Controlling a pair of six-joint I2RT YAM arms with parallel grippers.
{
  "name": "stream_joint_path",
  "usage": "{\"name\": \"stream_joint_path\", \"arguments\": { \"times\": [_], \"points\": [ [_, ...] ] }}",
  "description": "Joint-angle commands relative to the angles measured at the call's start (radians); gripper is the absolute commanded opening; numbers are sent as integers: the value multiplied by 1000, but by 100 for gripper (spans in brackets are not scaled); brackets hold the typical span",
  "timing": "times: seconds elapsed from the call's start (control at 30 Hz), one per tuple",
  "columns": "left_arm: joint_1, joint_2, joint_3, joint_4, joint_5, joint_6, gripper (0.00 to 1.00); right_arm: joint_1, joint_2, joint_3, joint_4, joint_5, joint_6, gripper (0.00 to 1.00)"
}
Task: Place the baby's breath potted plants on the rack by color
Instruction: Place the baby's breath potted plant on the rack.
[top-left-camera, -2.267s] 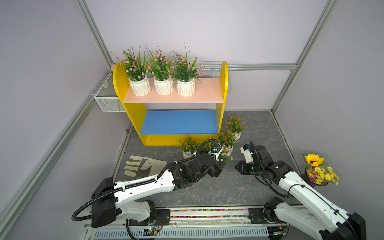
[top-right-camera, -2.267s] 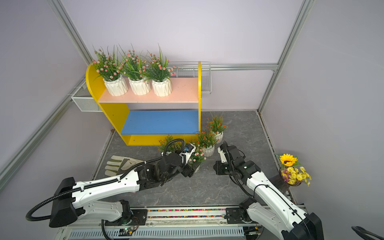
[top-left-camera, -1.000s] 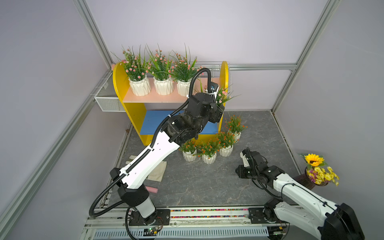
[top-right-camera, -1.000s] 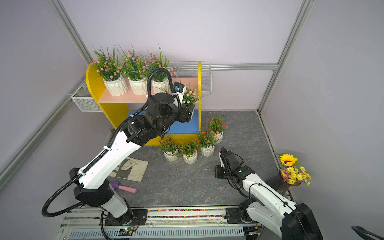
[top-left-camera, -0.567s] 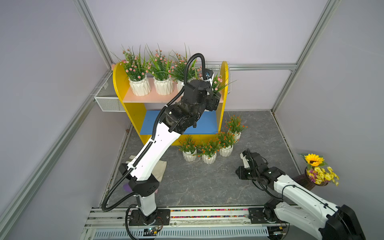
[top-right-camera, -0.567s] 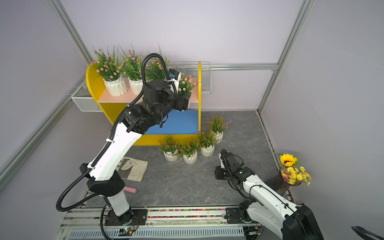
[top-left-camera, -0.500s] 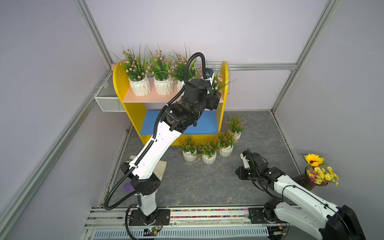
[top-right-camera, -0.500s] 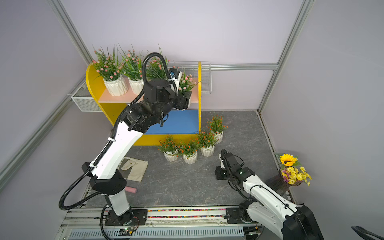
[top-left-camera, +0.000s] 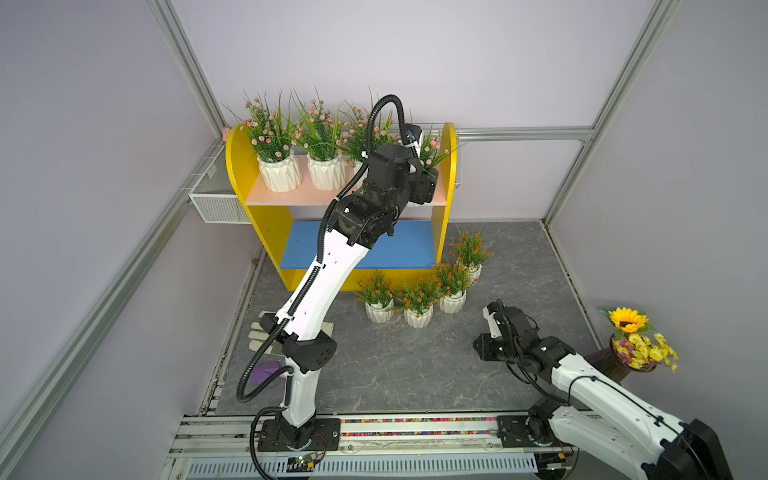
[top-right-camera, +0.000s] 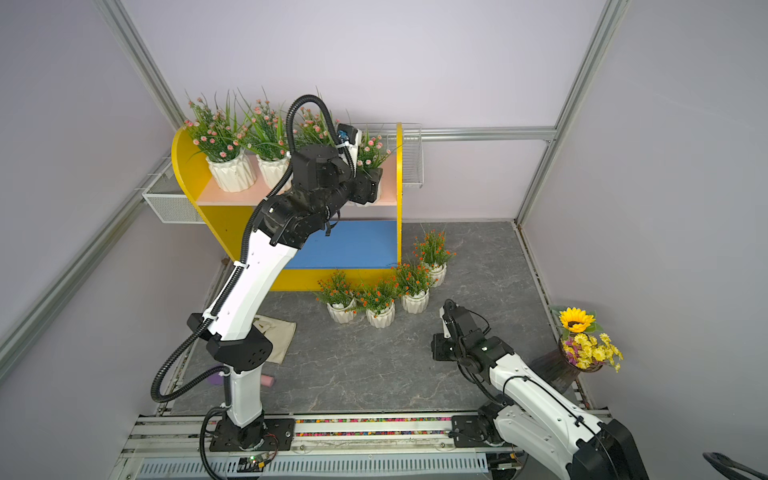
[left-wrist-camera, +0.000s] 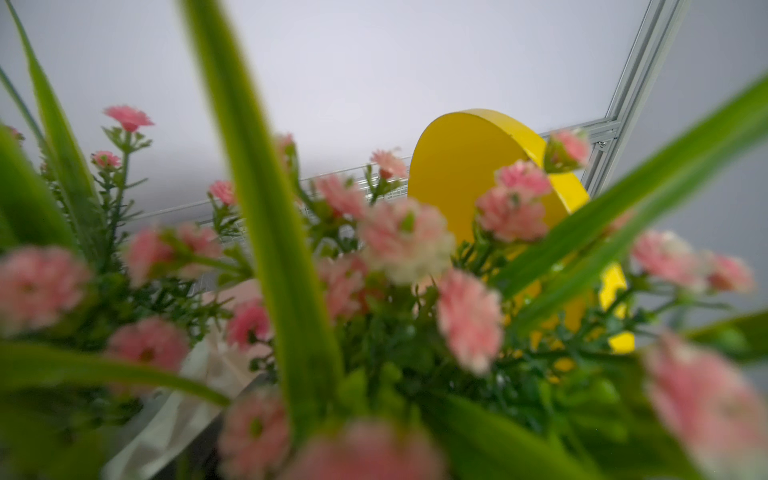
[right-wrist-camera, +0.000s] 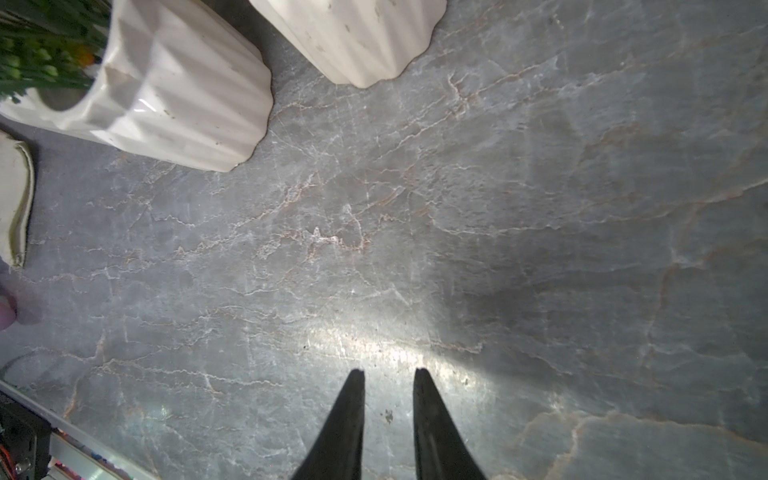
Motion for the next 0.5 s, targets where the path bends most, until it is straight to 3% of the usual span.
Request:
{"name": "stream_joint_path", "arguments": {
  "times": [0.0, 0.47],
  "points": [
    [15, 15, 44, 90, 34, -11, 31, 8, -12, -10, -21, 17, 27, 25],
    [57, 81, 71, 145, 77, -30, 36, 8, 2, -8, -17, 26, 24, 25]
  ]
}}
